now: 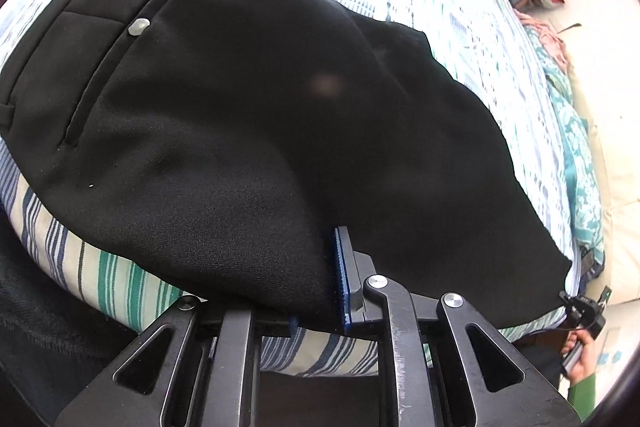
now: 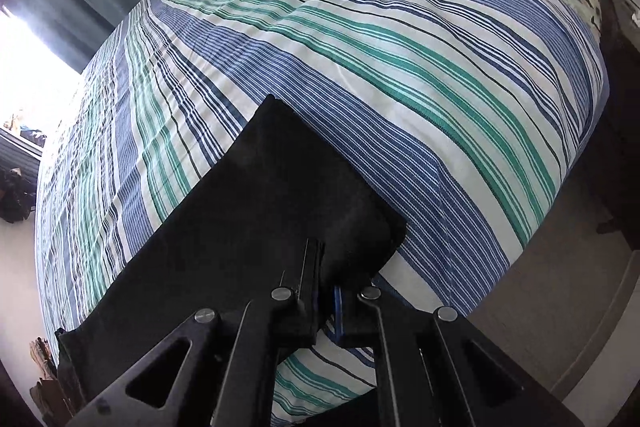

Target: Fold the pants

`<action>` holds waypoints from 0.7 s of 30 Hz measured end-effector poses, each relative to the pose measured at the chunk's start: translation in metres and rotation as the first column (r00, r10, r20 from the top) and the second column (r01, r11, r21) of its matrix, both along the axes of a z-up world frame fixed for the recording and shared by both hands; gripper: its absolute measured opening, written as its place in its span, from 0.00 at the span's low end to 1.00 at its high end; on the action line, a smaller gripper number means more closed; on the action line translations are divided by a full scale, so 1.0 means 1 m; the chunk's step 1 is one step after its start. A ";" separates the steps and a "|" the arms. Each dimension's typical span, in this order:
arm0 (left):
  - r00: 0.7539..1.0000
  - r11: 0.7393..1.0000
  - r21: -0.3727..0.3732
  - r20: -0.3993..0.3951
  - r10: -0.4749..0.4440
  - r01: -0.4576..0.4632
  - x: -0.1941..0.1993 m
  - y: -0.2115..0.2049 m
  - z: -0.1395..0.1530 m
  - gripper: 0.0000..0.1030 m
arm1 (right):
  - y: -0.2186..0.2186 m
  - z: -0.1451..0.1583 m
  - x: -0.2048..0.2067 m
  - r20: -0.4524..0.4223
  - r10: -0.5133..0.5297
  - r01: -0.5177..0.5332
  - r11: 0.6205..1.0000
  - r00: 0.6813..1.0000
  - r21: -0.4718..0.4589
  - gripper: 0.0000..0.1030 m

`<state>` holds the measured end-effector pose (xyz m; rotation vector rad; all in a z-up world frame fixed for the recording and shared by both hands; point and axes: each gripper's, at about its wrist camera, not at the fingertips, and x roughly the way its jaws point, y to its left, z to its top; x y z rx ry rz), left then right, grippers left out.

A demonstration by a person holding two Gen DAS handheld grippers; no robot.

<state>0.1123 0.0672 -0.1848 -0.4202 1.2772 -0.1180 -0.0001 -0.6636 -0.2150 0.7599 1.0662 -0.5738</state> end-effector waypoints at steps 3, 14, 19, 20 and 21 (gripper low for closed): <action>1.000 1.000 0.020 -0.008 -0.008 0.009 0.000 -0.003 0.001 0.12 | 0.003 0.005 0.001 -0.006 0.006 -0.006 0.999 1.000 -0.034 0.06; 0.990 0.996 0.091 -0.137 0.033 -0.020 -0.021 -0.003 0.015 0.71 | 0.011 0.028 -0.011 0.011 -0.018 0.020 0.992 1.000 -0.128 0.67; 0.996 0.984 0.163 0.057 0.069 -0.077 -0.047 0.017 0.074 0.72 | 0.026 0.076 -0.051 0.091 -0.114 0.139 0.926 0.989 -0.351 0.78; 0.993 0.979 0.193 0.114 0.042 -0.063 -0.043 0.012 0.086 0.78 | 0.034 0.087 -0.054 0.115 -0.100 0.137 0.914 0.988 -0.381 0.78; 0.987 0.976 0.216 0.162 0.003 -0.038 -0.036 0.005 0.095 0.83 | 0.044 0.096 -0.054 0.140 -0.073 0.124 0.907 0.987 -0.401 0.78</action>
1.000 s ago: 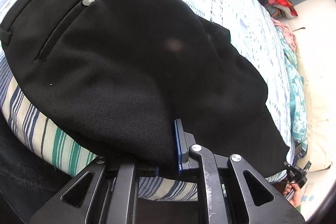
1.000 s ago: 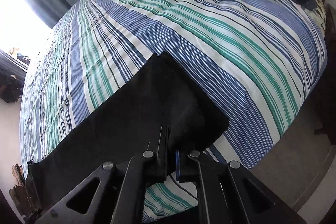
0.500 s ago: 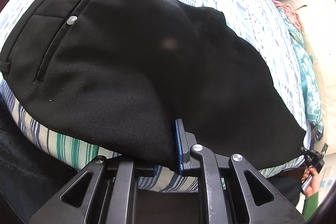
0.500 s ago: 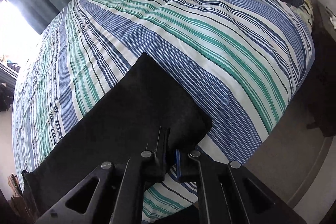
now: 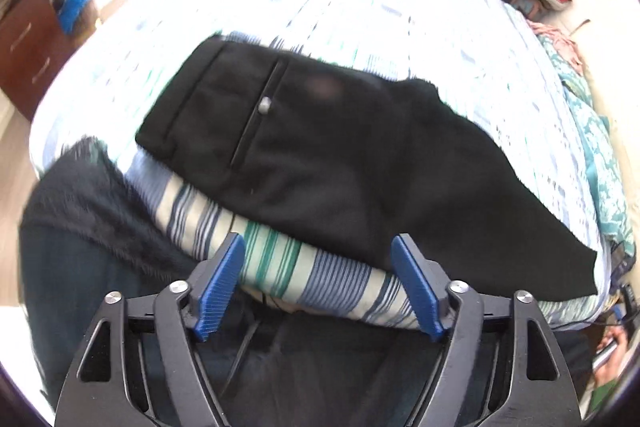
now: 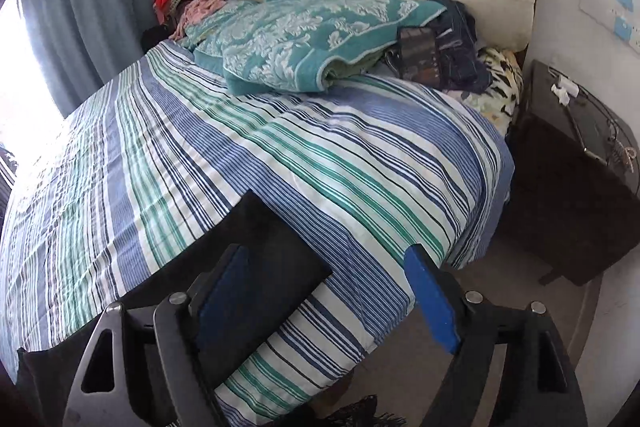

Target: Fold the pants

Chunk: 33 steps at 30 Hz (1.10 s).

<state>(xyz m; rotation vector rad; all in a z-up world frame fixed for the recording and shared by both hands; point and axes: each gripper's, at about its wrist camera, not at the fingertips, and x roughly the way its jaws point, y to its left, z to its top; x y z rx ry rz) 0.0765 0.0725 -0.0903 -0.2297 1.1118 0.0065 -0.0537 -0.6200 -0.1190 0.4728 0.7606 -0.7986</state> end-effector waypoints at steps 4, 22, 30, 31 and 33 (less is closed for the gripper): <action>0.982 0.987 0.079 0.111 -0.151 0.143 0.041 -0.032 -0.001 0.90 | 0.053 0.023 0.031 0.070 0.175 -0.176 0.984 0.982 0.010 0.79; 0.948 0.955 0.136 0.146 -0.284 0.265 0.076 -0.054 -0.056 0.95 | 0.244 -0.122 0.117 -0.053 0.576 -0.549 0.799 0.816 0.246 0.98; 0.974 0.947 0.231 -0.021 -0.226 0.225 0.181 -0.092 -0.102 0.93 | 0.250 -0.122 0.117 -0.088 0.583 -0.558 0.804 0.808 0.207 1.00; 0.985 0.957 0.236 -0.029 -0.167 0.169 0.192 -0.083 -0.111 0.93 | 0.250 -0.122 0.117 -0.085 0.584 -0.559 0.803 0.808 0.207 1.00; 0.996 0.975 0.206 0.010 -0.089 0.085 0.199 -0.067 -0.111 0.96 | 0.250 -0.121 0.116 -0.078 0.590 -0.566 0.799 0.804 0.205 1.00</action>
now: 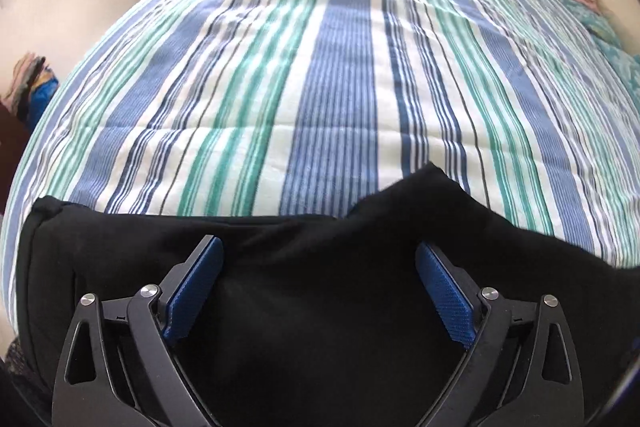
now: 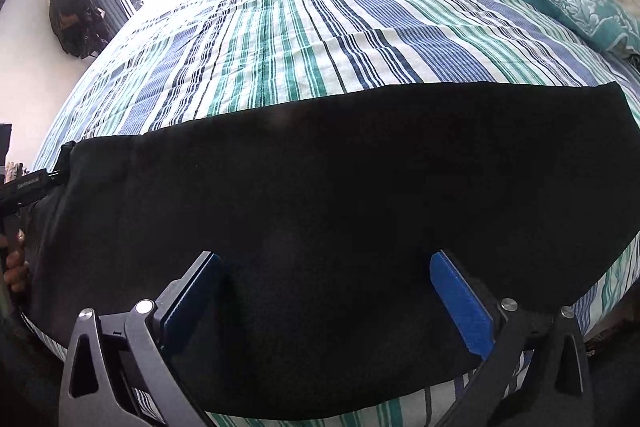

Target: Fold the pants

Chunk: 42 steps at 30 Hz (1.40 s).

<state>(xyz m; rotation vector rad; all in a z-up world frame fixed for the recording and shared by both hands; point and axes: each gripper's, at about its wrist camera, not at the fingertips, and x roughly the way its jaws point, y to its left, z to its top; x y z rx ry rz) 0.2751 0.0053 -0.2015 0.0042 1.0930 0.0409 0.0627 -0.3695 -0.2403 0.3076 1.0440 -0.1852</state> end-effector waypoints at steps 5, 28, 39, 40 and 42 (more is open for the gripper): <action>0.999 0.999 -0.024 0.016 0.032 -0.032 -0.021 0.008 0.023 0.91 | -0.005 0.007 -0.002 0.027 0.001 -0.002 1.000 1.000 0.021 1.00; 0.991 0.992 0.022 0.054 -0.126 0.125 -0.119 -0.002 0.000 1.00 | -0.301 0.040 0.002 -0.046 -0.345 0.345 0.938 0.938 0.012 0.85; 0.992 0.993 0.034 0.064 -0.113 0.111 -0.119 -0.003 -0.001 1.00 | -0.301 0.018 -0.058 -0.174 -0.116 0.081 0.978 0.978 -0.192 0.84; 0.992 0.993 0.035 0.059 -0.115 0.113 -0.119 -0.003 -0.001 1.00 | -0.310 0.016 -0.063 -0.144 -0.154 0.130 0.978 0.977 -0.161 0.82; 0.992 0.993 0.037 0.046 -0.115 0.114 -0.119 -0.003 0.001 1.00 | -0.324 0.027 -0.071 -0.064 -0.273 0.260 0.951 0.960 -0.167 0.82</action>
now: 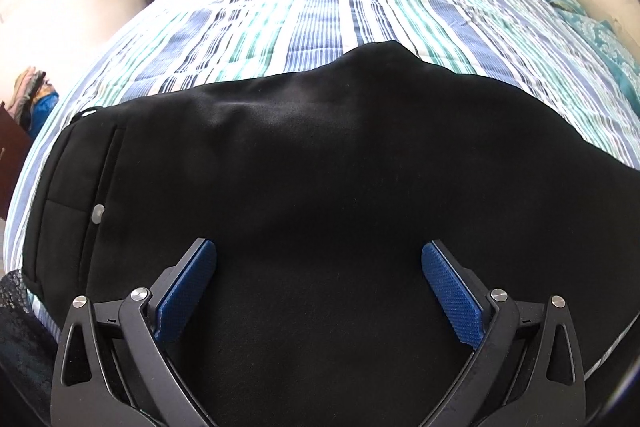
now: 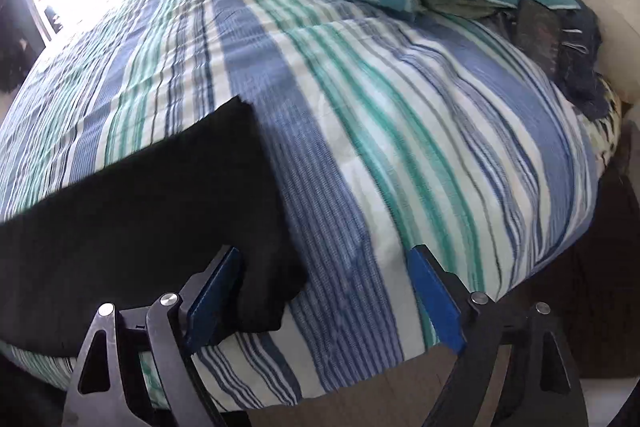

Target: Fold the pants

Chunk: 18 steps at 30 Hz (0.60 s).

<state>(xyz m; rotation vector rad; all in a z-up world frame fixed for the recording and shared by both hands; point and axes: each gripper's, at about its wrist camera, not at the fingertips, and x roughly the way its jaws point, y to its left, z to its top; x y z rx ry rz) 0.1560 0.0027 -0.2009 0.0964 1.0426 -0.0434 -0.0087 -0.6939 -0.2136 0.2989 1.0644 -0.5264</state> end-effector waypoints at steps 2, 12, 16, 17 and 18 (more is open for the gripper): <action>1.000 1.000 0.002 -0.008 0.003 -0.003 -0.002 0.001 0.001 1.00 | -0.006 0.018 -0.001 0.088 -0.002 0.002 1.000 0.996 0.001 0.81; 0.999 0.999 0.017 -0.033 0.035 -0.035 -0.005 0.001 0.003 1.00 | -0.003 -0.011 0.051 0.051 0.230 -0.235 0.923 0.972 0.304 0.71; 0.999 0.999 0.019 -0.029 0.037 -0.037 -0.006 0.002 0.002 1.00 | -0.013 -0.019 0.056 0.080 0.203 -0.218 0.901 0.976 0.376 0.42; 0.999 0.999 0.020 -0.029 0.039 -0.039 -0.006 0.001 0.002 1.00 | -0.017 -0.020 0.057 0.069 0.194 -0.206 0.898 0.979 0.390 0.29; 0.999 0.999 0.020 -0.029 0.042 -0.041 -0.005 0.001 0.002 1.00 | -0.019 -0.019 0.055 0.068 0.194 -0.205 0.886 0.979 0.415 0.21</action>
